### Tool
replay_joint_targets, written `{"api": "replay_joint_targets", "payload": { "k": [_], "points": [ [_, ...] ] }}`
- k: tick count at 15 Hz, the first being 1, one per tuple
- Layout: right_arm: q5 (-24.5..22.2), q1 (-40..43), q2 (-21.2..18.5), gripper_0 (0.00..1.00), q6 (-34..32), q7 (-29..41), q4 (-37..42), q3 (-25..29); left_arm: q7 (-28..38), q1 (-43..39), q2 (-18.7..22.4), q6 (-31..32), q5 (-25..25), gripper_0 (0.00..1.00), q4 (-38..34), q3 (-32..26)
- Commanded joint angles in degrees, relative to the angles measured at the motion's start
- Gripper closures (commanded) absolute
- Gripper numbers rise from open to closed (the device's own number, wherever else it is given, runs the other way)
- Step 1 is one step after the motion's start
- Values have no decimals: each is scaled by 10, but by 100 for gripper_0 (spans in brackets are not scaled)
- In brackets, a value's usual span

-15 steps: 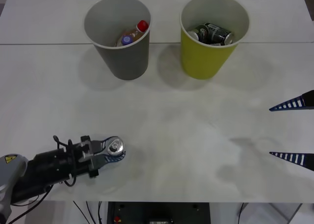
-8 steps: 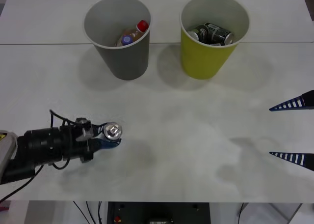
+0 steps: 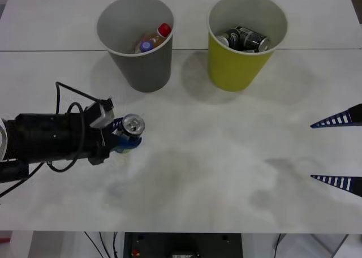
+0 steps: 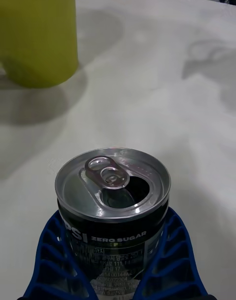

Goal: Put the can into the green bin and the plastic bottle into the gray bin

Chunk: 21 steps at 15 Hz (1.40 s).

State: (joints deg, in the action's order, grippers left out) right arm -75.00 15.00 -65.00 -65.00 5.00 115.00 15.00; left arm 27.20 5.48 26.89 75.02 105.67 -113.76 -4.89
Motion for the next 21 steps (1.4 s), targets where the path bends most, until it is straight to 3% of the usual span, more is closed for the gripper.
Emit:
{"api": "replay_joint_targets", "payload": {
  "k": [1, 5, 10, 12, 15, 21],
  "points": [
    [0, 0, 0, 0, 0, 0, 0, 0, 98, 48, 0, 58, 33, 100, -36, -9],
    [0, 0, 0, 0, 0, 0, 0, 0, 218, 137, 0, 146, 93, 100, -75, -7],
    [0, 0, 0, 0, 0, 0, 0, 0, 349, 275, -1, 150, 185, 99, -86, 53],
    [0, 0, 0, 0, 0, 0, 0, 0, 396, 316, -3, 150, 191, 100, -80, 69],
    [0, 0, 0, 0, 0, 0, 0, 0, 419, 374, -19, 150, 199, 99, -36, 80],
    [0, 0, 0, 0, 0, 0, 0, 0, 418, 542, -44, 150, 233, 99, 144, 117]
  ]
}}
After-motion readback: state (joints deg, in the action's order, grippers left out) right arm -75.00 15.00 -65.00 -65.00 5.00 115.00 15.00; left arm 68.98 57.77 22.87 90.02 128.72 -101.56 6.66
